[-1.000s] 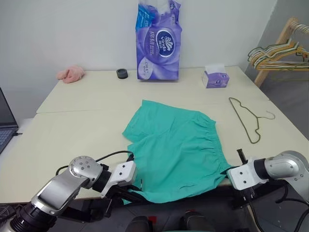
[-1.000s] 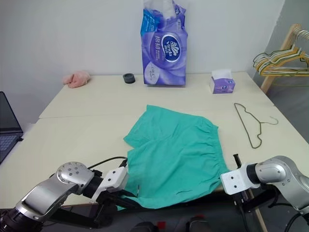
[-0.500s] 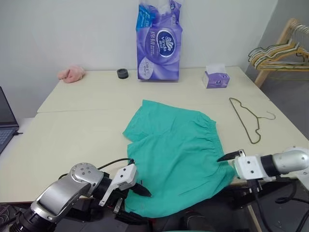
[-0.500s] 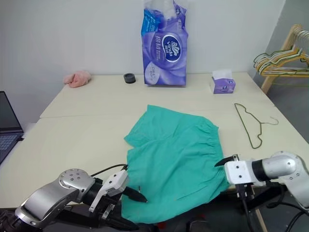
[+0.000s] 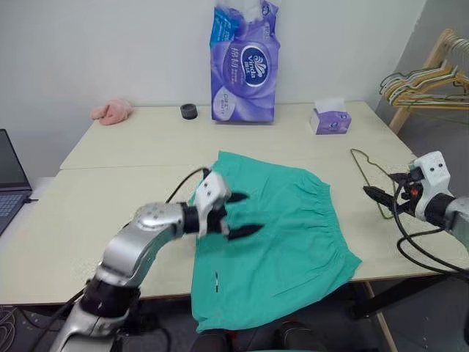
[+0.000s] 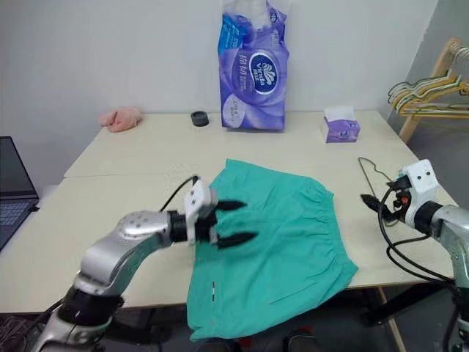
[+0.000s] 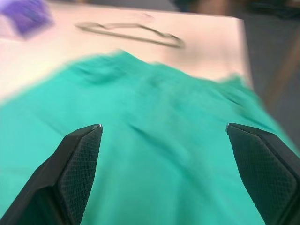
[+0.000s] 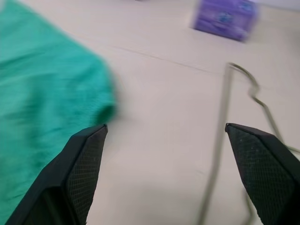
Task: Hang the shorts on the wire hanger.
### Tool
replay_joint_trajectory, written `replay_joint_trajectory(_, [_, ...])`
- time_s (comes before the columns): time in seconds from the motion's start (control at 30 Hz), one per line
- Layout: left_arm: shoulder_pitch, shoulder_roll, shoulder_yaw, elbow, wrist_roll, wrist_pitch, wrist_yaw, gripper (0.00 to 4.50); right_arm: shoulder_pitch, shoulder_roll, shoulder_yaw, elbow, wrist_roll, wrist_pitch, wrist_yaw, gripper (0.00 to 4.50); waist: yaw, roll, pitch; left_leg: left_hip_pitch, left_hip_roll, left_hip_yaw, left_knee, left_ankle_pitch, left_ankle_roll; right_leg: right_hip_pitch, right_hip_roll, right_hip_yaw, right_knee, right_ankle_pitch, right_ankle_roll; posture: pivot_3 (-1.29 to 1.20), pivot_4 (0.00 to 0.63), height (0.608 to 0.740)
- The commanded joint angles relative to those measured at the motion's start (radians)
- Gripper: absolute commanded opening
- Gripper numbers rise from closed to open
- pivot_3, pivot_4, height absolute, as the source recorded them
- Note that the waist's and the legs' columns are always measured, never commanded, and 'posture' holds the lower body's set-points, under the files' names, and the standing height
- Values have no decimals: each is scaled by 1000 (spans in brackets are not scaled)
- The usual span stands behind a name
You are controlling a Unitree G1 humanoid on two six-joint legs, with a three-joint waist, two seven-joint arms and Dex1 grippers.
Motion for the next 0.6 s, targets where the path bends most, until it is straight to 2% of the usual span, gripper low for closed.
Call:
replay_joint_trajectory(0.03, [-59, -45, -33, 45, 48, -48, 32, 4483, -131, 3, 10, 236, -94, -16, -129, 4272, -10, 0, 0, -1, 0, 1, 0, 0, 0, -1, 1, 1, 0, 0, 0, -92, 51, 740])
replay_joint_trajectory(0.17, [-86, -64, -51, 65, 55, -68, 4, 4483, -244, 4, 68, 504, -155, -85, -130, 4272, -26, 1, 0, -1, 0, 2, -1, 0, 1, -1, 2, 2, -1, 0, 0, -94, 51, 740])
replay_joint_trajectory(0.3, [-91, -64, -54, 59, 53, -72, -19, 4483, -316, 27, 89, 686, -164, -112, -102, 4272, -38, 2, 0, -1, 1, 2, -2, -1, 1, -1, 4, 2, 0, 0, -1, -80, 43, 740])
replay_joint_trajectory(0.6, [-81, -62, -61, 40, 62, -78, -39, 4483, -322, 63, 160, 818, -208, -147, -28, 4272, -56, 1, -1, 0, 1, 1, -1, -1, 1, 0, 4, 2, 0, 0, 0, -75, 44, 740])
